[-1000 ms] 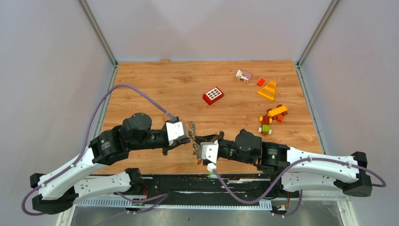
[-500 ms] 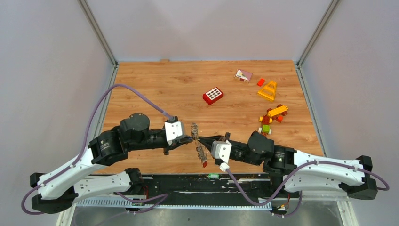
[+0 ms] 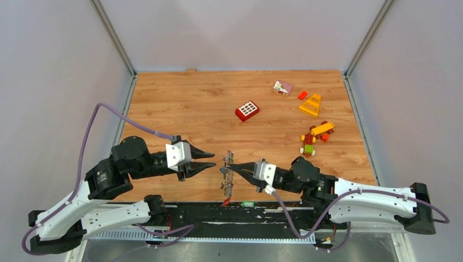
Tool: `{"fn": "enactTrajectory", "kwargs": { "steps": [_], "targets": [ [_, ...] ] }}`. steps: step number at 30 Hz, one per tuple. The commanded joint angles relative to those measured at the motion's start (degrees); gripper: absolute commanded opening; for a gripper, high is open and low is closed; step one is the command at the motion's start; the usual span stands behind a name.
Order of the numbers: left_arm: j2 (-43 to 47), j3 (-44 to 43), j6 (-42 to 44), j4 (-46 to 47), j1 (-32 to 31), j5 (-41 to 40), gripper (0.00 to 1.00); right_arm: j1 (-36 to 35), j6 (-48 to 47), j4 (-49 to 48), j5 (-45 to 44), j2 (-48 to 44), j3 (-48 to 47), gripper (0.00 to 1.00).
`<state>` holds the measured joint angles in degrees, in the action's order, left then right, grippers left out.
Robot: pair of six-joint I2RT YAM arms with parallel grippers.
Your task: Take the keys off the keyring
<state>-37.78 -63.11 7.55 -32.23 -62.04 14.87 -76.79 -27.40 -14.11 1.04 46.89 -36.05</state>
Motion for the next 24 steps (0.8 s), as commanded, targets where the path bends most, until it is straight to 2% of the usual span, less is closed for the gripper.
{"fn": "enactTrajectory", "kwargs": {
  "steps": [1,6,13,18,24],
  "targets": [
    [0.8,1.0,-1.5,4.7,0.2,4.3,0.34,0.1,4.2,-15.2,2.7,-1.5,0.2,0.0],
    [2.1,3.3,-0.9,8.3,0.2,9.5,0.29,0.1,6.3,-19.4,4.6,-2.6,0.8,0.0],
    [4.9,8.4,0.2,16.8,0.2,14.4,0.27,0.0,9.9,-26.7,7.9,-3.4,2.3,0.0],
    [5.8,10.4,0.4,20.9,0.2,15.5,0.27,0.1,10.3,-27.8,10.1,-3.1,2.1,0.0],
    [5.0,11.1,0.1,23.4,0.2,15.0,0.22,0.1,10.4,-27.8,11.9,-2.3,1.7,0.0]
  ]
}}
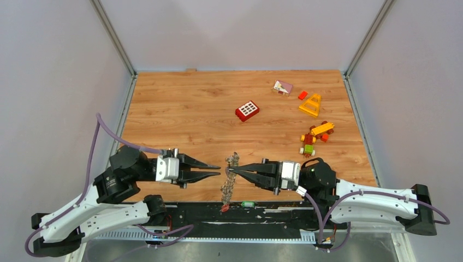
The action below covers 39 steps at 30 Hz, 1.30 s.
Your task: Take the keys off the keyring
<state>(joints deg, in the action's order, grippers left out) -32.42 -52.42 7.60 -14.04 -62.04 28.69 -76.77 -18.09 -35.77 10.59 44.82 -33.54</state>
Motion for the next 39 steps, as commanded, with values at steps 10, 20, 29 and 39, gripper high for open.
{"fn": "enactTrajectory", "kwargs": {
  "steps": [10,20,29,39],
  "targets": [
    [-2.2,0.9,-0.9,7.1,0.2,3.1,0.26,0.0,0.4,-6.1,2.7,1.0,-1.6,0.0],
    [-3.7,1.0,-0.9,6.1,0.2,3.7,0.27,0.0,0.2,-6.2,3.4,0.9,-1.6,0.0],
    [-4.6,0.9,-0.5,4.8,0.1,1.9,0.12,0.1,0.1,-6.4,5.6,0.5,-1.3,0.0],
    [-3.8,2.0,2.2,5.2,0.2,-0.5,0.0,0.1,-0.7,-3.0,7.0,1.6,-2.6,0.0]
  ]
}}
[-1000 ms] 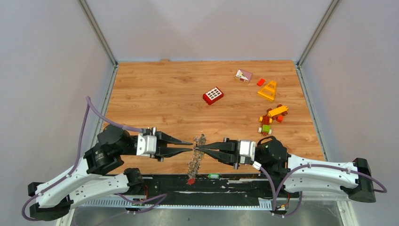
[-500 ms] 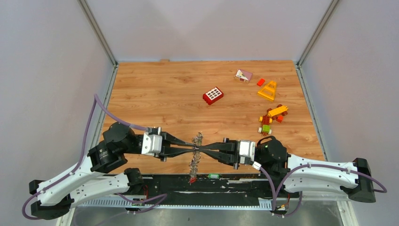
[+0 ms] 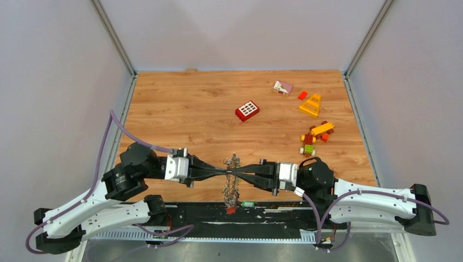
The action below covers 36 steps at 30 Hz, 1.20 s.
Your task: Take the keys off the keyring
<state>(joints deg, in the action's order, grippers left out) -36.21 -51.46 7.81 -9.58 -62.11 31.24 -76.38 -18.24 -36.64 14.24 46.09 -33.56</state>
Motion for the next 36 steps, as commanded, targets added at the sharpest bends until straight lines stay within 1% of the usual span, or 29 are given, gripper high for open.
{"fn": "enactTrajectory", "kwargs": {
  "steps": [1,8,12,17,23,29,34,36],
  "targets": [
    [0.2,1.2,2.4,0.8,0.2,-3.3,0.0,-0.3,-0.7,-1.1,3.4,0.4,-3.0,0.0],
    [2.5,3.3,3.7,2.9,0.2,-4.7,0.0,-0.3,-1.8,4.5,2.3,-1.0,-4.3,0.06],
    [3.4,4.1,3.8,3.6,0.2,-5.3,0.0,-0.3,-2.5,8.1,2.5,-2.6,-4.7,0.18],
    [4.6,4.7,3.6,4.3,0.2,-6.2,0.0,-0.3,-3.8,11.5,2.8,-5.1,-4.8,0.26],
    [5.5,5.0,4.2,3.9,0.2,-6.1,0.0,-0.3,-5.5,17.5,1.5,-7.7,-5.5,0.27],
    [6.5,5.6,5.8,3.9,0.2,-4.4,0.0,-0.3,-5.9,25.4,0.7,-7.1,-7.5,0.28],
    [7.6,6.6,7.6,4.7,0.2,-1.3,0.0,-0.3,-5.9,26.0,1.7,-5.9,-8.1,0.28],
    [8.3,6.9,9.7,4.2,0.2,-0.2,0.0,-0.3,-6.8,26.2,1.9,-5.6,-8.3,0.28]
  ]
}}
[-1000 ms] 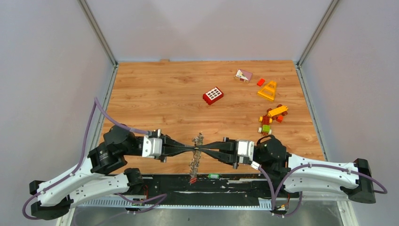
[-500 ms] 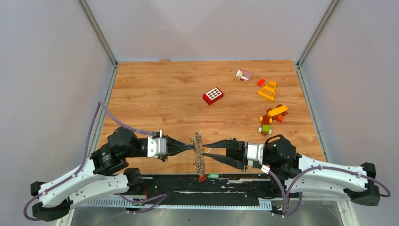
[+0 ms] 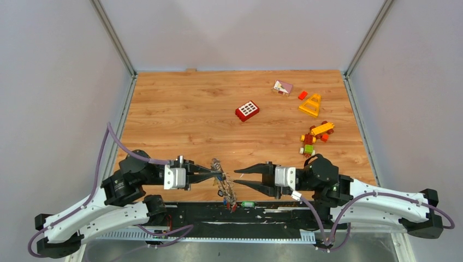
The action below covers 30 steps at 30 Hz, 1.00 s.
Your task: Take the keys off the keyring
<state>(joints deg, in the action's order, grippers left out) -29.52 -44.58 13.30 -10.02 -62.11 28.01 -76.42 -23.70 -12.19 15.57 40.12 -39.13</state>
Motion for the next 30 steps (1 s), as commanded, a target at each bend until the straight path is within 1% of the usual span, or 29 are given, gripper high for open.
{"fn": "enactTrajectory", "kwargs": {
  "steps": [1,4,6,7,13,18,23,27,30],
  "targets": [
    [1.9,-0.1,5.4,4.0,0.2,3.4,0.0,-0.3,-1.6,1.7,0.6,0.4,-2.7,0.28],
    [3.0,-0.6,8.6,2.0,0.3,2.8,0.0,-0.3,-2.7,1.9,0.8,0.4,-2.8,0.27],
    [3.8,-0.9,14.0,-0.4,0.3,6.0,0.0,-0.3,-3.2,2.3,0.9,0.3,-2.9,0.27],
    [4.6,-0.6,15.7,-0.2,0.2,7.5,0.0,-0.3,-3.5,2.4,0.9,0.2,-2.9,0.27],
    [9.9,2.9,21.0,4.0,0.2,9.3,0.0,-0.3,-5.4,2.5,1.2,0.3,-2.9,0.27],
    [12.4,3.8,28.1,4.9,0.2,13.3,0.0,-0.3,-6.3,2.5,1.6,1.2,-3.4,0.27],
    [14.0,4.3,31.5,6.0,0.2,16.9,0.0,-0.3,-6.8,2.4,2.2,2.4,-4.0,0.27],
    [14.4,4.2,32.0,5.9,0.2,17.2,0.0,-0.3,-6.6,1.5,3.0,3.1,-3.9,0.27],
    [14.4,4.0,32.0,4.9,0.3,16.8,0.0,-0.3,-5.1,-1.4,3.8,3.4,-3.3,0.27]
  ]
}}
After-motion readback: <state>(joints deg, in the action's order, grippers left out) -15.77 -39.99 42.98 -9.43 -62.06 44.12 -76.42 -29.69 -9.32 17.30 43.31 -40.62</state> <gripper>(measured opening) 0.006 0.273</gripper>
